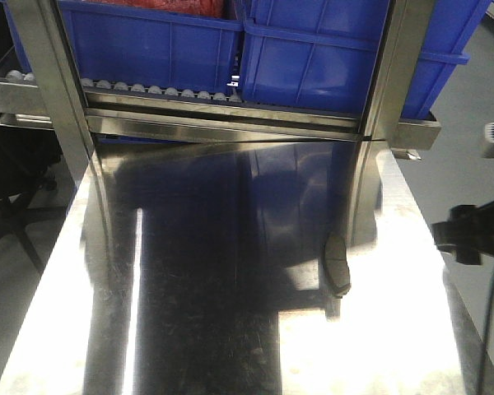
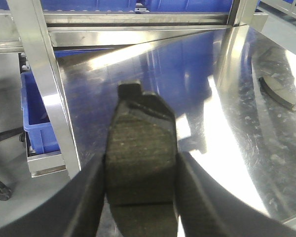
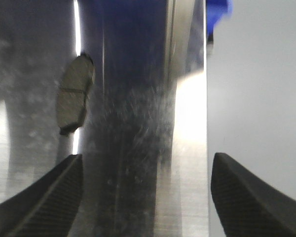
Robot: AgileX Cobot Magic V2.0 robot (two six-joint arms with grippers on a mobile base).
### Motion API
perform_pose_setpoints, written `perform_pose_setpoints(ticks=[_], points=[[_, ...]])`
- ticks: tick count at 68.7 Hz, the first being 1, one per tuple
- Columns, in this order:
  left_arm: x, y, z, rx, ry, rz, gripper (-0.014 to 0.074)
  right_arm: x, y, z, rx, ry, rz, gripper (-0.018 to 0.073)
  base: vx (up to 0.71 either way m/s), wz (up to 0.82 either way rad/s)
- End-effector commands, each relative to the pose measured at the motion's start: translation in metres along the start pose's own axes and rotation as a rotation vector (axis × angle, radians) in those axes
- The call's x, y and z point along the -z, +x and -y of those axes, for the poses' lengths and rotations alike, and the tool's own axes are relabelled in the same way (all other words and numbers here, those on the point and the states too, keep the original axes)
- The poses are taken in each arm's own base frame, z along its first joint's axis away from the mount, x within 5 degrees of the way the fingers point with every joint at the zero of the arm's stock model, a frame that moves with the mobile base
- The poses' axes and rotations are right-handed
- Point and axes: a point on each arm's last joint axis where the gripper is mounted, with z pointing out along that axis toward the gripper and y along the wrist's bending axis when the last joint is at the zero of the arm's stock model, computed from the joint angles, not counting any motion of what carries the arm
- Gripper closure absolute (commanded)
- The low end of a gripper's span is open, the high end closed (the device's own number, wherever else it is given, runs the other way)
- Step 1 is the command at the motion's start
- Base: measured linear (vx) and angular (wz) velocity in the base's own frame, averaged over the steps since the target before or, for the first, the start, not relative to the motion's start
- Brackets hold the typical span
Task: Move and align brake pads A on conveyor
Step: 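Lower the right gripper onto the other brake pad and close on it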
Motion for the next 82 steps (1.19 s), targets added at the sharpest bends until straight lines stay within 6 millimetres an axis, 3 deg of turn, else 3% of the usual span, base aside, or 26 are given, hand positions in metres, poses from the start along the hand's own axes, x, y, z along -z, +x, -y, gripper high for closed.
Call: perform_pose_setpoints(ticks=[1, 19, 40, 60, 82], points=[[0.004, -0.016, 0.003, -0.003, 0.029, 0.107, 0.0603, -0.014, -0.020, 0.000, -0.016, 0.004, -0.026, 0.0034, 0.00, 0.00], [0.004, -0.016, 0.003, -0.003, 0.029, 0.107, 0.0603, -0.083, -0.039, -0.010, -0.035, -0.025, -0.232, 0.0034, 0.00, 0.00], [0.004, -0.016, 0.003, -0.003, 0.029, 0.107, 0.0603, -0.133, -0.068, -0.076, 0.061, -0.089, -0.332, 0.0034, 0.00, 0.00], [0.004, -0.016, 0.003, -0.003, 0.029, 0.107, 0.0603, -0.162, -0.084, -0.082, 0.009, -0.067, -0.419, 0.0034, 0.00, 0.00], [0.004, -0.016, 0.003, -0.003, 0.029, 0.107, 0.0603, -0.189, -0.078, -0.084, -0.010, -0.051, -0.455, 0.0041, 0.00, 0.00]])
